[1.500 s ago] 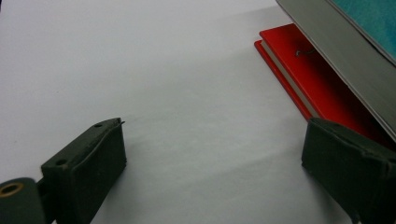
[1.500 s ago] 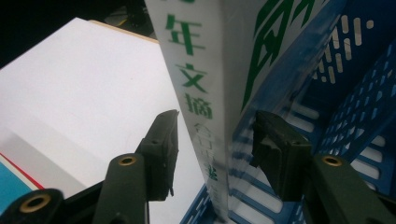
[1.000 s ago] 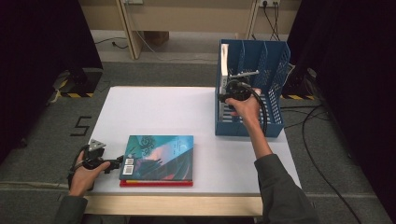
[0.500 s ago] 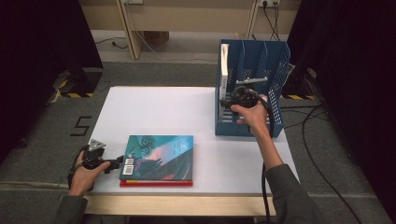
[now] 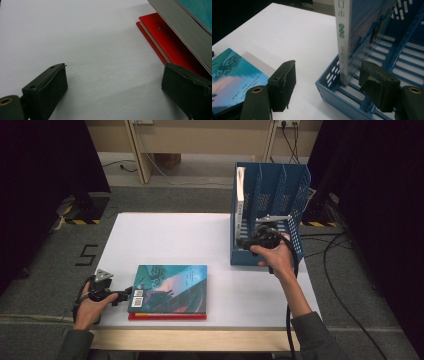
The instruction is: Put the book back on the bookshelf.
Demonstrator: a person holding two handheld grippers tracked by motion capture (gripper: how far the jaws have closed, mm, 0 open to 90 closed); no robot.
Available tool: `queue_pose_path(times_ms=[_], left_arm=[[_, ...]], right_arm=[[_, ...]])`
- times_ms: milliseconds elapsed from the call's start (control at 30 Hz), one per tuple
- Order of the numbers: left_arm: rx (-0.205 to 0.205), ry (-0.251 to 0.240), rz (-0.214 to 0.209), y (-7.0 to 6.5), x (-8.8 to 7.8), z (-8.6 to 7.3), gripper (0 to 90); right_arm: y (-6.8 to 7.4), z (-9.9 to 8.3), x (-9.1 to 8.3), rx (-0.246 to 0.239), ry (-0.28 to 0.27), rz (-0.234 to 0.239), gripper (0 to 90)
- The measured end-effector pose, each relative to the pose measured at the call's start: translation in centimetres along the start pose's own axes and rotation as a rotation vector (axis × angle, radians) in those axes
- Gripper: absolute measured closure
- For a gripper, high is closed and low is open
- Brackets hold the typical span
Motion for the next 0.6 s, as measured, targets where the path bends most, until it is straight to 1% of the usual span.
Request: queue_pose_path(times_ms=[133, 233, 300, 467, 600], left_arm=[[0.0, 0.0, 0.0, 0.0, 0.0, 0.0, 5.2], [0.0, 0.0, 0.0, 0.0, 0.0, 0.0, 5.2], [0.0, 0.0, 0.0, 0.0, 0.0, 0.0, 5.2], [0.001, -0.001, 0.0, 0.0, 0.0, 0.0, 5.2], [0.003, 0.0, 0.0, 0.0, 0.0, 0.0, 5.2]], right_arm=[[0.2, -0.9, -0.2, 0.003, 0.006, 0.01, 29.6], [0.4, -1.5, -0.5, -0.012, 0.011, 0.012, 28.5], [0.6, -1.9, -0.6, -0.01, 0.007, 0.02, 26.4], [1.2, -3.2, -0.4, -0.015, 0.008, 0.031, 26.0], [2.1, -4.2, -0.3, -0.015, 0.004, 0.074, 26.0]])
Point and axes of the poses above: each handheld gripper's, and its own axes: x roughly forward along the jaws, z roughly out of its top, y roughly to its left, the point moved 4 cm from there along x, roughly forward along the jaws, and after that the axes turned 4 degrees about z, right-handed, at the moved point
